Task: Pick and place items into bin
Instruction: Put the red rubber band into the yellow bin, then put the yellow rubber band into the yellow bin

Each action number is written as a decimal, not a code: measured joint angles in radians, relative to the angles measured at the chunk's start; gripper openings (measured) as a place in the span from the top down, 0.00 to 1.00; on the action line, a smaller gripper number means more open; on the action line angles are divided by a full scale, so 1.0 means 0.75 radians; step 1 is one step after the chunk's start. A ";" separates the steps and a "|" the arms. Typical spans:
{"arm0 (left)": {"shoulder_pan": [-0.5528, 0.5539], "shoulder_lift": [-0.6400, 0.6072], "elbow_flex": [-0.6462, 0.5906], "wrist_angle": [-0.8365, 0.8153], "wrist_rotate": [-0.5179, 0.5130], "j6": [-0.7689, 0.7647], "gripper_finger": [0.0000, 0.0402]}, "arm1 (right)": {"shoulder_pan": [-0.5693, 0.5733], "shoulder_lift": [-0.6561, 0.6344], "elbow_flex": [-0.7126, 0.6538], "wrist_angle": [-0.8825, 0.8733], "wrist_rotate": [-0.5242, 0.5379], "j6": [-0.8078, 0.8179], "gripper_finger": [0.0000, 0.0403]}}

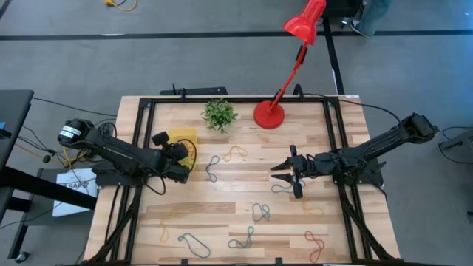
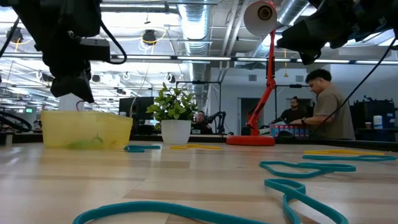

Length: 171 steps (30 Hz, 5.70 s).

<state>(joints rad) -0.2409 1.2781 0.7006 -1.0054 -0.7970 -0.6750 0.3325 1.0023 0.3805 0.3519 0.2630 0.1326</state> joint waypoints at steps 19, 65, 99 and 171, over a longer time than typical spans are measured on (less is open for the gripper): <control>0.028 -0.003 0.098 0.242 0.069 0.132 0.78 | -0.001 0.000 0.000 0.000 0.000 -0.001 0.75; -0.201 -0.004 0.176 0.518 0.031 0.147 0.78 | 0.002 0.263 0.003 -0.803 -0.094 0.969 0.79; -0.200 -0.004 0.169 0.514 0.029 0.160 0.78 | -0.167 0.278 0.054 -1.162 0.107 0.704 0.83; -0.200 -0.003 0.054 0.762 -0.158 0.220 0.78 | -0.170 0.448 0.169 0.153 0.206 -0.244 0.99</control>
<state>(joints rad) -0.3908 1.2758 0.7414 -0.4336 -0.9158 -0.5099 0.2047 1.3384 0.5073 0.4670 0.4175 -0.0501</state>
